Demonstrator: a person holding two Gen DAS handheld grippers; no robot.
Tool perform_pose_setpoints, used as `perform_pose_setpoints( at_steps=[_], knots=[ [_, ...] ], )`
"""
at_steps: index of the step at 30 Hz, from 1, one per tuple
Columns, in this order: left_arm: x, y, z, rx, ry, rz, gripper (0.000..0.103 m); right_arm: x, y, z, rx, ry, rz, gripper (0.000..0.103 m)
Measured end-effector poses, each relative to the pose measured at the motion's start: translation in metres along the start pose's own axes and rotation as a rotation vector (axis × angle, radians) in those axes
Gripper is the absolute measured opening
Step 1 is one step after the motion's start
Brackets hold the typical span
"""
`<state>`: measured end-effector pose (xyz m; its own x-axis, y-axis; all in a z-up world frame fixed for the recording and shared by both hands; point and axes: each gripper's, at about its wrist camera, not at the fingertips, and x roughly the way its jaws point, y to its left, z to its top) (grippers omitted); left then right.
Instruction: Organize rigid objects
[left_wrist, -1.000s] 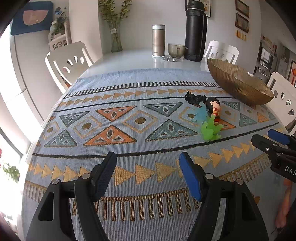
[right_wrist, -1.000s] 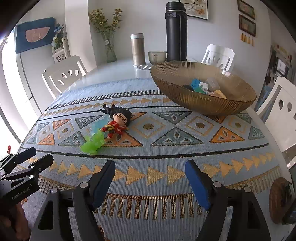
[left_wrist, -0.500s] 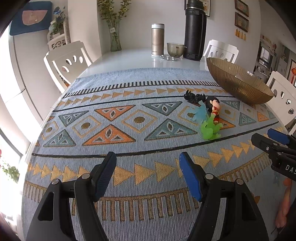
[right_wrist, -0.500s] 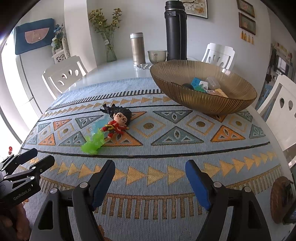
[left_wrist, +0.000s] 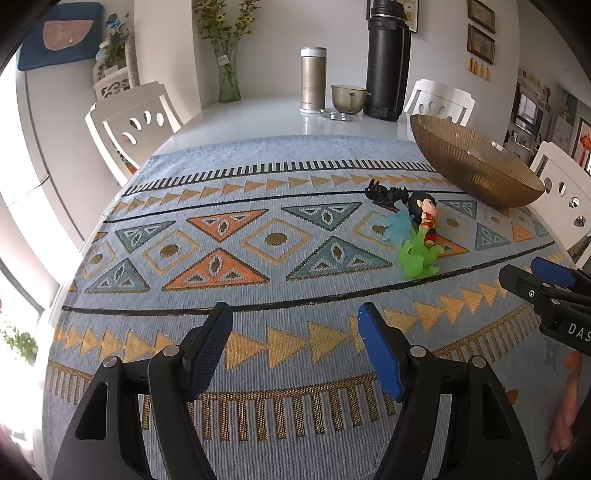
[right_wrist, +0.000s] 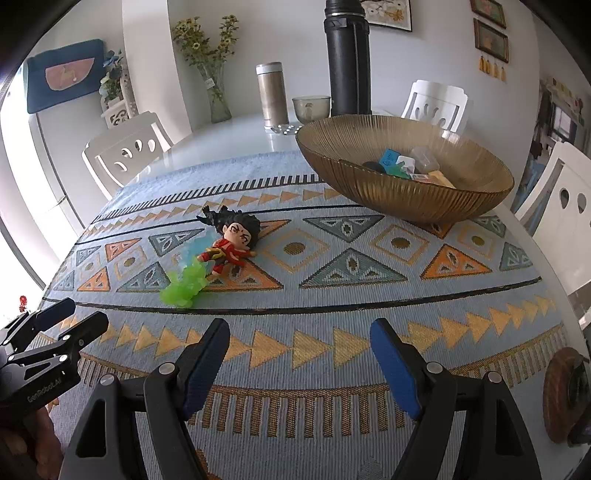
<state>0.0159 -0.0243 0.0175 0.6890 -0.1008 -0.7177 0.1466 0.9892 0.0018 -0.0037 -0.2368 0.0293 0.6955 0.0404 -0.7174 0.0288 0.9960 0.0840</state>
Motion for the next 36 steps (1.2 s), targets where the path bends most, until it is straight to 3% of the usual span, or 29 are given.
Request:
perform_pose_setpoints(
  at_steps=[36],
  knots=[
    [0.000, -0.001, -0.001, 0.015, 0.000, -0.015, 0.069, 0.002, -0.019, 0.002, 0.103, 0.010, 0.019, 0.077]
  ],
)
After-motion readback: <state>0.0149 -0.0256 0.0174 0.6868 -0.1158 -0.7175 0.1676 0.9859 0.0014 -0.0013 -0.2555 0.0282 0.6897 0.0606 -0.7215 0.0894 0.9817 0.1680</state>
